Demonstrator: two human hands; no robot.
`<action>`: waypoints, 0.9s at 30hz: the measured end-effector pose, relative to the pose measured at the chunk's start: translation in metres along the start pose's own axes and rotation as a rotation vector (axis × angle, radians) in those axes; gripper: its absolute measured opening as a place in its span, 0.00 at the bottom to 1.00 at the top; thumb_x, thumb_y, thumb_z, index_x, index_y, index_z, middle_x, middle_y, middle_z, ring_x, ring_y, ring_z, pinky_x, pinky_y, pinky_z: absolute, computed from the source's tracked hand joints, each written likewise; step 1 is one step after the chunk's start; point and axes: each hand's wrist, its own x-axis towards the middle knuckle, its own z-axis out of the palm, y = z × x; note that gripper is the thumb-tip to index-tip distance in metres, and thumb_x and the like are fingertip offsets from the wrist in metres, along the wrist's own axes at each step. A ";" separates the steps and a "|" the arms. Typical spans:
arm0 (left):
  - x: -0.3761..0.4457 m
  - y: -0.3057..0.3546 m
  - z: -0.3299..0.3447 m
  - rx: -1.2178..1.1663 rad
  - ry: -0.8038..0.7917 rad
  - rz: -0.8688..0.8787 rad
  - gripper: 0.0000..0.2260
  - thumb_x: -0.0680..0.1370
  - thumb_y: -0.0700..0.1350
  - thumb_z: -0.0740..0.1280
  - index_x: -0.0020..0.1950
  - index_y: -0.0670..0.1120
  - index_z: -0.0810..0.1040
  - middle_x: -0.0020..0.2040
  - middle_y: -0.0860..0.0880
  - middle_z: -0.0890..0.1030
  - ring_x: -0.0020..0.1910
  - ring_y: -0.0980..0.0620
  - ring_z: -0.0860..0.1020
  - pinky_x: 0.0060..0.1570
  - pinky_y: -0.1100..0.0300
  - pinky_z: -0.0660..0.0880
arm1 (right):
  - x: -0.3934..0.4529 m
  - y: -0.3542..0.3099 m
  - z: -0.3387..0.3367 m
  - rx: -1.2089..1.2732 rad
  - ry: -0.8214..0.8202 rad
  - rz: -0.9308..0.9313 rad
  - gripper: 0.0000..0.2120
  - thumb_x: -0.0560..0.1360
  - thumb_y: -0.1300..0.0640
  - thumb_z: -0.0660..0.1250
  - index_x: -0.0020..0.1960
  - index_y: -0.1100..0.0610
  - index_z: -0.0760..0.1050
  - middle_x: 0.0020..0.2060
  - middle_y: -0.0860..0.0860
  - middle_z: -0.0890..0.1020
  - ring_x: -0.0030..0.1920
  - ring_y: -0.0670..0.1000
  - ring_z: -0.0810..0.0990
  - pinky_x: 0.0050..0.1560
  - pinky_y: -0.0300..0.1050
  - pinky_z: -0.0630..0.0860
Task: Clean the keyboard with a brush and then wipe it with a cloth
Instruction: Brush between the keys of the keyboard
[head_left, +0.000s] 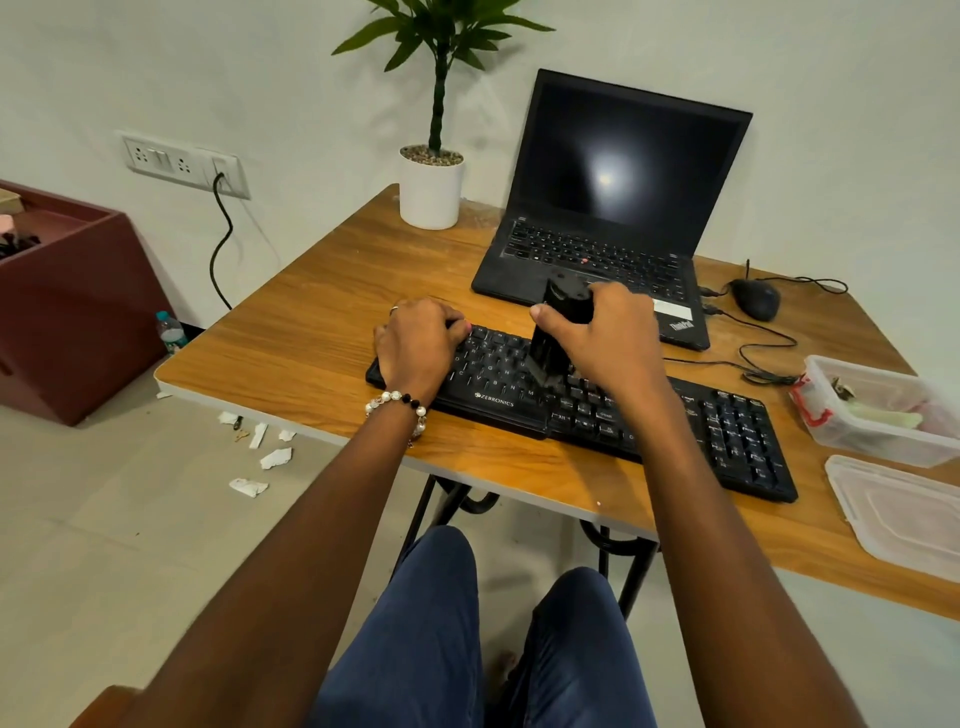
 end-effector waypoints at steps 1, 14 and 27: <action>0.000 0.000 0.000 0.009 -0.001 -0.002 0.08 0.76 0.53 0.69 0.53 0.55 0.84 0.53 0.50 0.83 0.58 0.48 0.75 0.57 0.47 0.72 | -0.003 0.000 0.004 0.065 0.014 -0.012 0.20 0.73 0.40 0.69 0.46 0.58 0.77 0.38 0.50 0.81 0.41 0.52 0.82 0.40 0.51 0.80; 0.001 -0.001 0.001 0.016 0.002 0.003 0.08 0.76 0.53 0.69 0.52 0.55 0.84 0.53 0.50 0.83 0.58 0.48 0.75 0.56 0.47 0.72 | -0.003 0.010 -0.007 0.378 -0.037 0.220 0.18 0.72 0.45 0.72 0.46 0.60 0.78 0.39 0.54 0.84 0.25 0.49 0.79 0.23 0.42 0.75; 0.001 -0.001 0.001 0.010 0.008 0.020 0.08 0.76 0.52 0.69 0.53 0.54 0.84 0.53 0.50 0.83 0.58 0.47 0.75 0.55 0.47 0.72 | 0.002 0.004 -0.014 0.253 -0.236 0.157 0.15 0.73 0.49 0.72 0.45 0.61 0.76 0.38 0.56 0.83 0.23 0.49 0.78 0.23 0.42 0.74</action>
